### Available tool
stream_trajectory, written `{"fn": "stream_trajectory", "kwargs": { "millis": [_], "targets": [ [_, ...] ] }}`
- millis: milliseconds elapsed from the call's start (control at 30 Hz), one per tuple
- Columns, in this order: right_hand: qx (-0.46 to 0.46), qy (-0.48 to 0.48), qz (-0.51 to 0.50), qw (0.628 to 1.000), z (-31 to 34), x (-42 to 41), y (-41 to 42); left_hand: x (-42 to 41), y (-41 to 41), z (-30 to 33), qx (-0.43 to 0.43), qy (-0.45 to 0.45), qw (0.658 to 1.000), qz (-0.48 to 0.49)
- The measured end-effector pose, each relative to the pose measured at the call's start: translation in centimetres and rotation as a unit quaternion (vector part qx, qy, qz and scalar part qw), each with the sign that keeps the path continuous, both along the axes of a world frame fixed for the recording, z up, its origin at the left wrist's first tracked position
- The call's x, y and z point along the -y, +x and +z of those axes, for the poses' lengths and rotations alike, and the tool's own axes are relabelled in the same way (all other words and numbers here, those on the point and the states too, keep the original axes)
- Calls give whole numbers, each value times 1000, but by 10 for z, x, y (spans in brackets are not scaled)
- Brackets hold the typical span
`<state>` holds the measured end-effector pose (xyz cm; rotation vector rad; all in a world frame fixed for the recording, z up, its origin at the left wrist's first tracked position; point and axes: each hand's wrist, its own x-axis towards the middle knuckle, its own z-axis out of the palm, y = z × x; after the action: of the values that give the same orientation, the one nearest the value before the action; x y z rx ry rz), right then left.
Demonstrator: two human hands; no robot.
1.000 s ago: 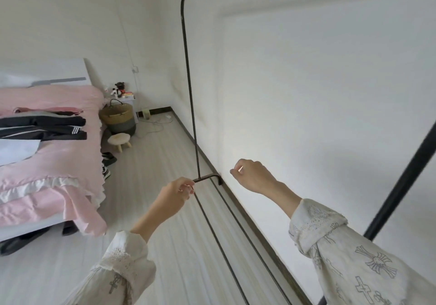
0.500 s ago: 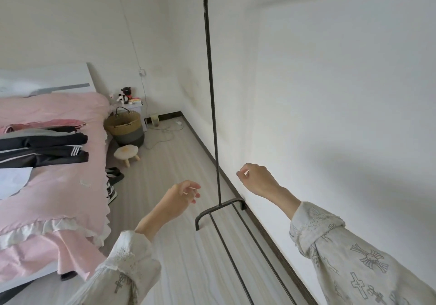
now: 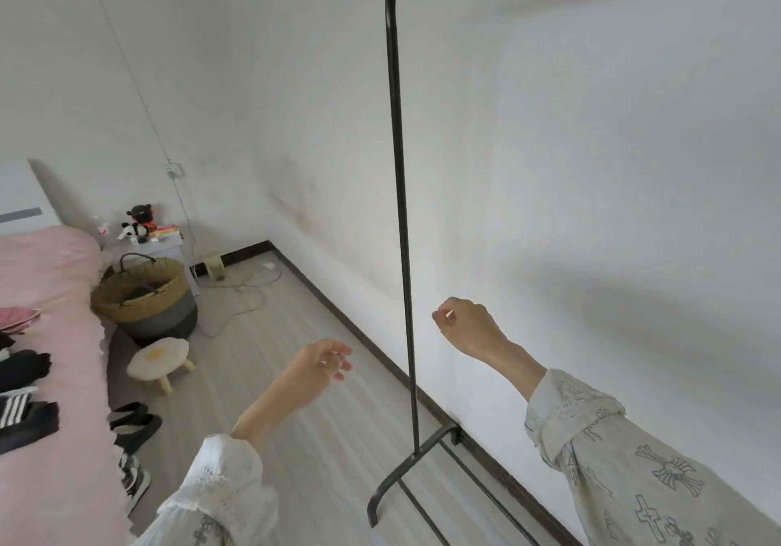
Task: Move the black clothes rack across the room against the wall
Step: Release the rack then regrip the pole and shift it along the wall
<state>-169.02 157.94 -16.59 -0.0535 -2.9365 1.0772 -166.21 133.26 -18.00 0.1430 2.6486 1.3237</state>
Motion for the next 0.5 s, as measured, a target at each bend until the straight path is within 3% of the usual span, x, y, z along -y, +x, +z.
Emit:
{"fn": "stream_trajectory", "kwargs": {
  "millis": [300, 500],
  "targets": [
    [5, -18, -122, 992, -1, 43, -134, 37, -187, 18, -8, 75, 993, -85],
    [30, -36, -153, 987, -30, 39, -227, 15, -311, 1, 48, 36, 976, -208]
  ]
}}
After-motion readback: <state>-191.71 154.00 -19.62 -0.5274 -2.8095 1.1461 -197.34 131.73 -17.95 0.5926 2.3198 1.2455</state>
